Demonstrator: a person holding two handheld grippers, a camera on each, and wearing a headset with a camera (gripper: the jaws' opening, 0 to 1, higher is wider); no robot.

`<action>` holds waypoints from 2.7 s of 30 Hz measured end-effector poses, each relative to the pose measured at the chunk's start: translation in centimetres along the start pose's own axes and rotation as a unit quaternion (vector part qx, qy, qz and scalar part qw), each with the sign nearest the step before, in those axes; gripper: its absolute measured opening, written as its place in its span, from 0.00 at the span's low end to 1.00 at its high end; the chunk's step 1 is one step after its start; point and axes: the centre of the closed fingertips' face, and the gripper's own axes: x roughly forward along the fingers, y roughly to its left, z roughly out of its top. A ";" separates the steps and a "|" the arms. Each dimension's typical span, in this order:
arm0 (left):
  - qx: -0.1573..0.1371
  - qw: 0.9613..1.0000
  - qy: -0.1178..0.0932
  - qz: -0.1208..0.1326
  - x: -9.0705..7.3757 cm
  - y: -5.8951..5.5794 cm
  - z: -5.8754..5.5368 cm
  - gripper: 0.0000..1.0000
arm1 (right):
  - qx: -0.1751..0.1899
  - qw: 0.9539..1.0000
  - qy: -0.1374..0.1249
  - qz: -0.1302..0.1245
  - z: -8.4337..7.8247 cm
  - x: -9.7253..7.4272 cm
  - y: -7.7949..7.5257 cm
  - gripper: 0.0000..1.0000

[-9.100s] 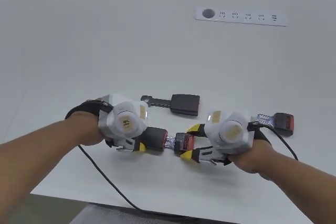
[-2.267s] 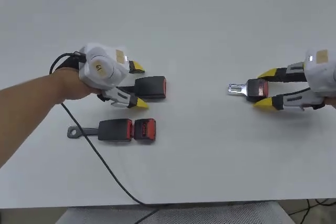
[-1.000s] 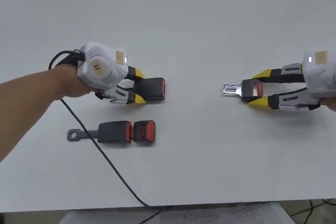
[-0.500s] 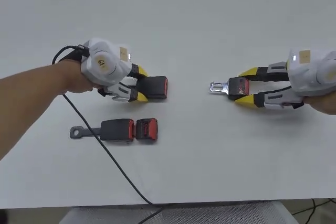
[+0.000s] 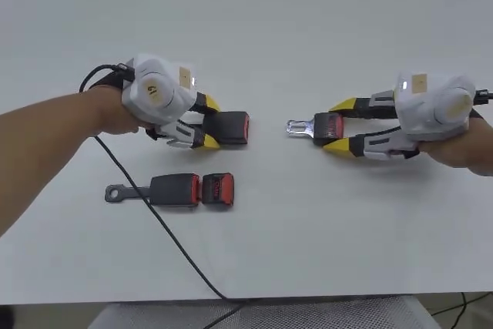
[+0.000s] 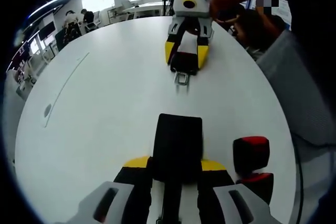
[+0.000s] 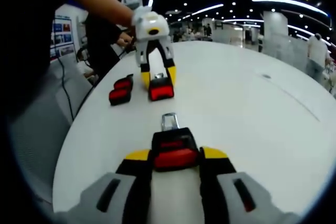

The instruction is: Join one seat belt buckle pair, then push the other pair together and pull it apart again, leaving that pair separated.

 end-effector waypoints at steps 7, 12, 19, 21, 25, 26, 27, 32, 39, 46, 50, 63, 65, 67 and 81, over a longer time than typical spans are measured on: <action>-0.001 1.000 0.003 0.000 0.0 0.0 0.0 0.34 | -0.002 1.000 -0.005 0.002 1.1 1.6 0.3 0.35; -0.003 1.000 0.004 0.001 0.0 -0.1 0.0 0.34 | -0.005 1.000 -0.011 0.009 2.0 2.9 0.8 0.35; 0.000 1.000 0.005 0.002 0.1 -0.1 0.0 0.34 | -0.011 1.000 -0.014 0.018 2.9 4.1 1.2 0.35; -0.001 1.000 0.004 0.002 0.1 0.0 0.0 0.34 | -0.012 1.000 -0.013 0.018 3.1 4.3 1.1 0.35; 0.001 1.000 0.006 0.002 0.1 0.0 0.0 0.34 | -0.012 1.000 -0.010 0.020 3.1 4.2 0.9 0.35; 0.001 1.000 0.007 0.002 0.1 0.0 0.0 0.34 | -0.012 1.000 -0.009 0.020 3.2 4.4 0.9 0.35; 0.003 1.000 0.007 0.001 0.1 0.0 0.1 0.34 | -0.013 1.000 -0.009 0.021 3.4 4.7 0.9 0.35; 0.008 1.000 0.010 -0.001 0.2 0.1 0.1 0.34 | -0.014 1.000 -0.006 0.020 3.8 5.6 1.0 0.35; 0.016 1.000 0.014 -0.002 0.2 0.1 0.1 0.34 | -0.009 1.000 -0.003 0.015 3.8 5.9 1.3 0.35; 0.017 1.000 0.012 -0.003 0.2 0.1 0.1 0.34 | -0.010 1.000 0.003 0.018 3.9 6.2 1.4 0.35; 0.017 1.000 0.012 -0.003 0.2 0.1 0.1 0.33 | -0.009 1.000 0.006 0.017 4.0 6.3 1.5 0.35; 0.016 1.000 0.010 -0.004 0.2 0.1 0.1 0.33 | -0.003 1.000 0.008 0.014 4.6 7.3 1.6 0.35; 0.016 1.000 0.009 -0.004 0.2 0.1 0.1 0.33 | 0.000 1.000 0.007 0.018 4.6 7.3 1.6 0.35; 0.016 1.000 0.009 -0.004 0.2 0.1 0.1 0.33 | 0.001 1.000 0.007 0.020 4.7 7.5 1.6 0.35; 0.019 1.000 0.015 -0.006 0.2 0.1 0.1 0.33 | -0.003 1.000 0.027 0.007 4.9 7.8 1.6 0.36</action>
